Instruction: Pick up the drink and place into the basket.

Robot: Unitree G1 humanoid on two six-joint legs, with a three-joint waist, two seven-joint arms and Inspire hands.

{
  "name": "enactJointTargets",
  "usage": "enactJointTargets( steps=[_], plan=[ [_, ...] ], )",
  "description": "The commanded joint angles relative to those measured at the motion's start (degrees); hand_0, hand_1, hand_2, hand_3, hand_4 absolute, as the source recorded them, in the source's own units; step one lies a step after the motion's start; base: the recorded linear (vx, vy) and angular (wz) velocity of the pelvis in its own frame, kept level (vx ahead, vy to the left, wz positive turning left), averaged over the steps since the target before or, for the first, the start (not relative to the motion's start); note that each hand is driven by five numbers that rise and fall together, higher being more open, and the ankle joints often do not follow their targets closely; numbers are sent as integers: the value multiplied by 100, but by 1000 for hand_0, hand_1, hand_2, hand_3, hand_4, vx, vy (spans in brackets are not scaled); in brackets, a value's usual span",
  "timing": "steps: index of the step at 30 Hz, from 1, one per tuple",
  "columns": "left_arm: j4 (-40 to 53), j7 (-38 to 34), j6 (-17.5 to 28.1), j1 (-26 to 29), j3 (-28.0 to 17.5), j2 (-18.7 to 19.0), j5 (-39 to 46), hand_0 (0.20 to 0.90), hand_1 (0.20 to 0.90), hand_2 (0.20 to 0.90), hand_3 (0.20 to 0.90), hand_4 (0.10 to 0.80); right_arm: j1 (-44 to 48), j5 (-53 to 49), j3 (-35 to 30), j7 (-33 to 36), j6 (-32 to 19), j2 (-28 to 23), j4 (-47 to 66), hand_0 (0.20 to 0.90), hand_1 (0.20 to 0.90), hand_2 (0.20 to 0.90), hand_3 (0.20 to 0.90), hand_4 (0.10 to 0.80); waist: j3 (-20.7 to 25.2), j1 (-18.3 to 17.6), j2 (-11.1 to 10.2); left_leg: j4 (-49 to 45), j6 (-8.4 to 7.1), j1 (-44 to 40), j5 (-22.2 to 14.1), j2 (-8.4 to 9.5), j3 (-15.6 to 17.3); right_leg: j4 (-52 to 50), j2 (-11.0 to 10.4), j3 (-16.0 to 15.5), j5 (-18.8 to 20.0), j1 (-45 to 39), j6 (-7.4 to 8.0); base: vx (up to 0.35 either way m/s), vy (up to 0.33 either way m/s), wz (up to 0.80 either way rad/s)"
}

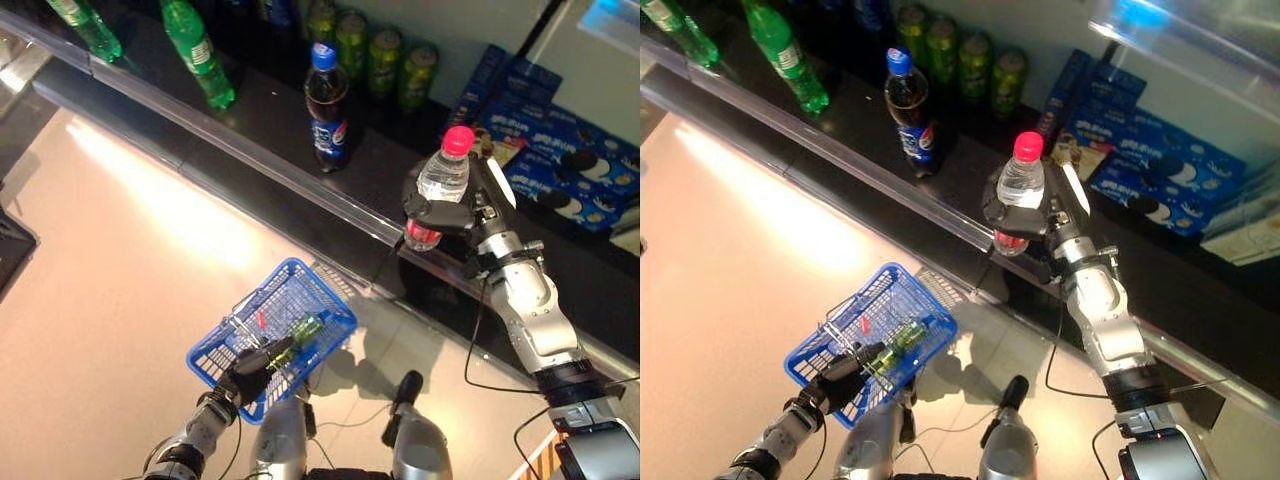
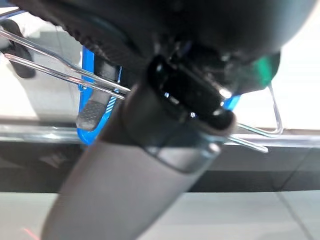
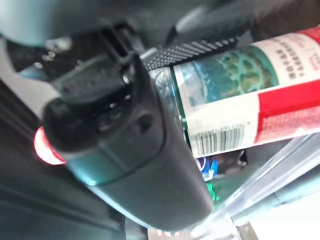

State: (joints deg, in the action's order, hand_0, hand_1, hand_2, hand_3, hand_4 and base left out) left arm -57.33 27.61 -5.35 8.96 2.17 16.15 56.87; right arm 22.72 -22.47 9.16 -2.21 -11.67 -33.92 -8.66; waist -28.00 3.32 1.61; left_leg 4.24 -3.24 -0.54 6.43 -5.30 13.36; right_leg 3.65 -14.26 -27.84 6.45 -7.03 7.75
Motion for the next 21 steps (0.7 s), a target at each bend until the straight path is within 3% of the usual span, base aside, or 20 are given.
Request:
enactJointTargets(
  steps=[1, 13, 21],
  plan=[
    [204, 377, 297, -360, 133, 99, 116, 300, 300, 300, 200, 100, 167, -277, -326, -166, -791, 165, 740, 300, 300, 300, 200, 100, 1818, 177, -189, 76, -78, -108, -275, 25, 184, -471, -4, 80, -248, 361, 157, 79, -21, 10],
    [1130, 760, 781, -585, -180, -19, 681, 300, 300, 300, 200, 100, 3, -550, -36, -665, -636, 327, 981, 300, 300, 300, 200, 100, 2079, 595, -348, 76, -75, -350, -330, 37, -208, -241, 168, -186, -423, -246, 73, 42, -21, 12],
    [2529, 900, 909, -689, 9, -49, 832, 300, 300, 300, 200, 100, 40, -547, 377, -669, -631, 582, 1010, 300, 300, 300, 200, 100, 2096, 956, -460, 76, -59, -314, -282, 59, -512, -240, 241, -377, -523, -494, 51, 21, -38, 13]
  ],
)
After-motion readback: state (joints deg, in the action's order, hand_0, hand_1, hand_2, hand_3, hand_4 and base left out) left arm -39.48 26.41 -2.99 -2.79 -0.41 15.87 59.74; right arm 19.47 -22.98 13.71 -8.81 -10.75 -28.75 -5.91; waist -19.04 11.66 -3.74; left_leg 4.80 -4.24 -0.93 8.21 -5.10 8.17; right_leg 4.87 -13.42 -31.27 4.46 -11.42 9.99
